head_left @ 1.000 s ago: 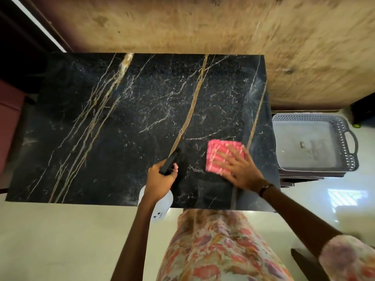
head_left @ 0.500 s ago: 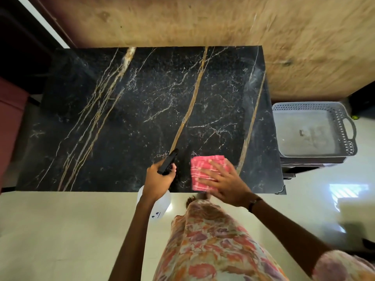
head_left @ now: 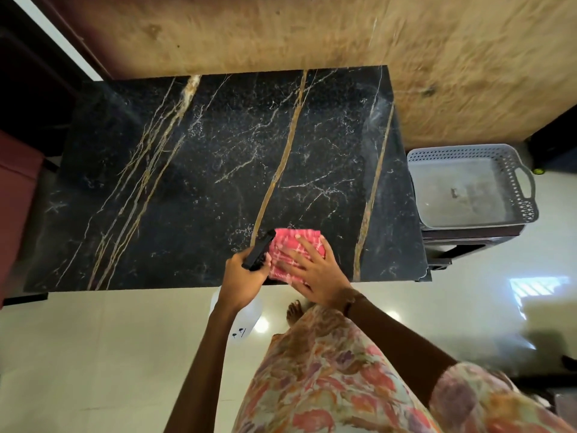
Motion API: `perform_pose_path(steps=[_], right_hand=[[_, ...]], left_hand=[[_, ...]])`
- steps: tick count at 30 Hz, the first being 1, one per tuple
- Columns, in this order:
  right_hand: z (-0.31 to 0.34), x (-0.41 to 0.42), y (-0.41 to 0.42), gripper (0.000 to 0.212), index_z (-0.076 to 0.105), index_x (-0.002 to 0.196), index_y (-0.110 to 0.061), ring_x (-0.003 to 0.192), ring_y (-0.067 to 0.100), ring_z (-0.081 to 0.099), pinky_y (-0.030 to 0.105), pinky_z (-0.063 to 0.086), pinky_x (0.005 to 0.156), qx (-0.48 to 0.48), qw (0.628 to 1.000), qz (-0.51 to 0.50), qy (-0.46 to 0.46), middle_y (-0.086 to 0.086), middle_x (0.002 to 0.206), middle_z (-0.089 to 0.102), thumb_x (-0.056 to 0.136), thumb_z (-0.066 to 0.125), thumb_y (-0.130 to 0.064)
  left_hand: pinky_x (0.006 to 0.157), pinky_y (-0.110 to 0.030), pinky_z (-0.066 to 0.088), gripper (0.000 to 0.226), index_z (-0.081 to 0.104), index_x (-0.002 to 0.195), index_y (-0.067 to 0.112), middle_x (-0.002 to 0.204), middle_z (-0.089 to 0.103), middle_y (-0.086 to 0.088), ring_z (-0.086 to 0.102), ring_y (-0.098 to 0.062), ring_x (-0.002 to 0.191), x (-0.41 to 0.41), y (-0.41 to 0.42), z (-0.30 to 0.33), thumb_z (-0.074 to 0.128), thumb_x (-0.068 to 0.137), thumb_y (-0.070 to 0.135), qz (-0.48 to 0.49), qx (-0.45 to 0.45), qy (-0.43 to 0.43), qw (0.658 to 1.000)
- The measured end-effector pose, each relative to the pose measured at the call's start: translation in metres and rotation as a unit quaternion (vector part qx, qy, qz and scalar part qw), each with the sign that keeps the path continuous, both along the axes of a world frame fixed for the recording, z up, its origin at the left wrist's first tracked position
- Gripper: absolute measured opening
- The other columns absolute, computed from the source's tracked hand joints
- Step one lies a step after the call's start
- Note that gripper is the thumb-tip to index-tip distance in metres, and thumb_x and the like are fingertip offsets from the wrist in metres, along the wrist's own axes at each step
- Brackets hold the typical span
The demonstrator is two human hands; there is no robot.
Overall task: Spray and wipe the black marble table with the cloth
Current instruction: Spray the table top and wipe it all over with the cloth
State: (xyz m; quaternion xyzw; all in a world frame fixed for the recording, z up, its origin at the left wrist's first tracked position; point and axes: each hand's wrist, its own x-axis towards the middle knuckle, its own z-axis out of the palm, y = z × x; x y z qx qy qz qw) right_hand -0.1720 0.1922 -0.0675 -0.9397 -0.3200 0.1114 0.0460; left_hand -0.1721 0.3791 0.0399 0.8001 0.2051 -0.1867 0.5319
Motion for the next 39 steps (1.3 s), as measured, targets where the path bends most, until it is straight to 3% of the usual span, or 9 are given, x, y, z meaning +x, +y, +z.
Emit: perform_pose_path(steps=[9,14,18,22,26,30,33,36,39], right_hand=[[0.012,-0.049,-0.205,0.049,0.021,0.146,-0.039,0.146,0.032,0.015,0.066,0.017,0.111,-0.04,0.982,-0.182,0.011,0.003,0.153,0.035,0.099,0.016,-0.054],[0.011,0.022,-0.18,0.053,0.024,0.146,-0.039,0.147,0.032,0.01,0.069,0.011,0.11,-0.031,0.963,-0.268,0.013,0.0,0.157,0.027,0.096,0.017,-0.057],[0.008,0.039,-0.139,0.05,0.034,0.144,-0.039,0.146,0.033,0.01,0.074,0.013,0.107,-0.016,0.993,-0.117,0.003,-0.001,0.155,0.031,0.096,0.026,-0.051],[0.007,0.026,-0.187,0.045,0.032,0.142,-0.043,0.145,0.03,0.019,0.065,0.016,0.112,-0.009,0.999,0.035,0.0,-0.006,0.154,0.031,0.099,0.028,-0.052],[0.003,0.089,-0.242,0.049,0.023,0.145,-0.041,0.147,0.03,0.012,0.067,0.014,0.111,-0.003,0.999,-0.036,-0.003,-0.001,0.155,0.029,0.098,0.02,-0.055],[0.001,0.184,-0.203,0.051,0.033,0.145,-0.038,0.147,0.032,0.012,0.069,0.01,0.11,0.008,0.99,-0.139,-0.01,-0.001,0.155,0.031,0.096,0.028,-0.053],[0.0,0.209,-0.161,0.049,0.031,0.144,-0.039,0.146,0.035,0.014,0.072,0.01,0.109,0.005,0.998,-0.064,-0.022,-0.001,0.155,0.031,0.097,0.024,-0.05],[0.0,0.193,-0.178,0.049,0.028,0.145,-0.039,0.145,0.034,0.017,0.068,0.012,0.112,0.014,0.998,0.058,-0.031,-0.002,0.155,0.03,0.098,0.026,-0.051],[-0.003,0.198,-0.229,0.049,0.029,0.145,-0.042,0.147,0.029,0.012,0.064,0.009,0.115,0.032,0.996,0.077,-0.032,-0.006,0.156,0.026,0.098,0.027,-0.054]], left_hand=[[0.057,-0.032,0.046,0.01,0.068,0.092,0.012,0.082,0.064,-0.021,0.055,-0.022,0.065,0.006,-0.033,0.003,0.063,0.087,0.019,-0.028,-0.004,0.004,1.0],[0.075,-0.038,0.052,0.012,0.069,0.093,0.013,0.089,0.068,-0.015,0.063,-0.026,0.084,0.021,-0.064,0.009,0.064,0.087,0.02,-0.042,0.011,0.0,0.999],[0.064,-0.03,0.048,0.011,0.07,0.092,0.01,0.083,0.068,-0.012,0.061,-0.015,0.071,0.039,-0.094,0.013,0.064,0.086,0.018,-0.036,0.023,-0.005,0.999],[0.065,-0.032,0.049,0.009,0.07,0.09,0.011,0.084,0.068,-0.014,0.06,-0.014,0.07,0.063,-0.116,0.014,0.063,0.087,0.016,-0.019,0.021,-0.004,1.0],[0.071,-0.033,0.051,0.005,0.069,0.086,0.016,0.081,0.067,-0.006,0.062,-0.016,0.075,0.091,-0.137,0.012,0.064,0.086,0.016,0.001,0.007,-0.001,1.0],[0.074,-0.031,0.052,0.006,0.069,0.083,0.012,0.08,0.068,-0.014,0.065,-0.022,0.077,0.127,-0.157,0.006,0.065,0.085,0.015,0.006,0.02,-0.009,1.0],[0.059,-0.019,0.048,0.01,0.066,0.079,0.006,0.072,0.064,-0.021,0.059,-0.023,0.065,0.156,-0.17,0.003,0.063,0.084,0.013,0.0,0.036,-0.014,0.999],[0.06,-0.03,0.044,0.014,0.062,0.075,0.001,0.069,0.059,-0.026,0.051,-0.022,0.062,0.184,-0.178,0.004,0.063,0.084,0.012,-0.009,0.037,-0.023,0.999],[0.061,-0.034,0.042,0.017,0.062,0.077,-0.001,0.072,0.058,-0.03,0.049,-0.023,0.06,0.209,-0.184,0.005,0.062,0.085,0.015,0.008,0.027,-0.026,0.999]])
